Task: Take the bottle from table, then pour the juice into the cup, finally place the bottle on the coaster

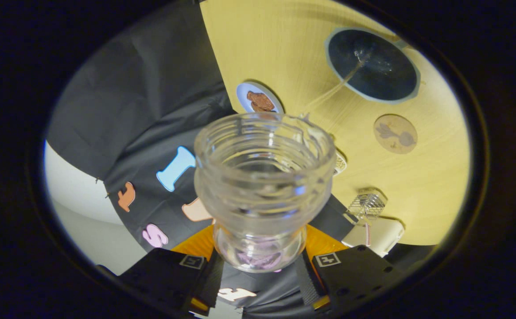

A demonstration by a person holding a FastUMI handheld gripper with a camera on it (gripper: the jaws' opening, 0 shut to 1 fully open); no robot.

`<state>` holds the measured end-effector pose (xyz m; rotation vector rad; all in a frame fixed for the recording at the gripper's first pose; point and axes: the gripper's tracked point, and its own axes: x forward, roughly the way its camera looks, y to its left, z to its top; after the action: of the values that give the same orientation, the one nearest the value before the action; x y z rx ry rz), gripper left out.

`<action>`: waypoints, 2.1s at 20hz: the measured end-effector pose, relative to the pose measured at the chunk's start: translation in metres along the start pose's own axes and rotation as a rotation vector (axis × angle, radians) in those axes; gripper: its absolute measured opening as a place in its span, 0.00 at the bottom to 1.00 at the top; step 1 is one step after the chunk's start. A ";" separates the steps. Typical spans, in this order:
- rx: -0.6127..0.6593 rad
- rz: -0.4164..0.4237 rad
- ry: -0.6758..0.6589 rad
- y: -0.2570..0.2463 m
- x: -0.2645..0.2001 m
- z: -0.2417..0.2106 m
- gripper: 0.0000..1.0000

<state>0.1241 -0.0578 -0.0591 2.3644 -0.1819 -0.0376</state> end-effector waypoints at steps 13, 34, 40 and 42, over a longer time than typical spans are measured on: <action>0.015 -0.003 -0.003 0.001 0.002 -0.004 0.79; -1.121 -0.566 -0.106 -0.109 -0.048 0.013 0.80; -1.552 -0.691 -0.205 -0.113 -0.061 0.014 0.80; -1.669 -0.715 -0.238 -0.106 -0.057 0.011 0.80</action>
<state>0.0791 0.0175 -0.1423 0.6491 0.4464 -0.5652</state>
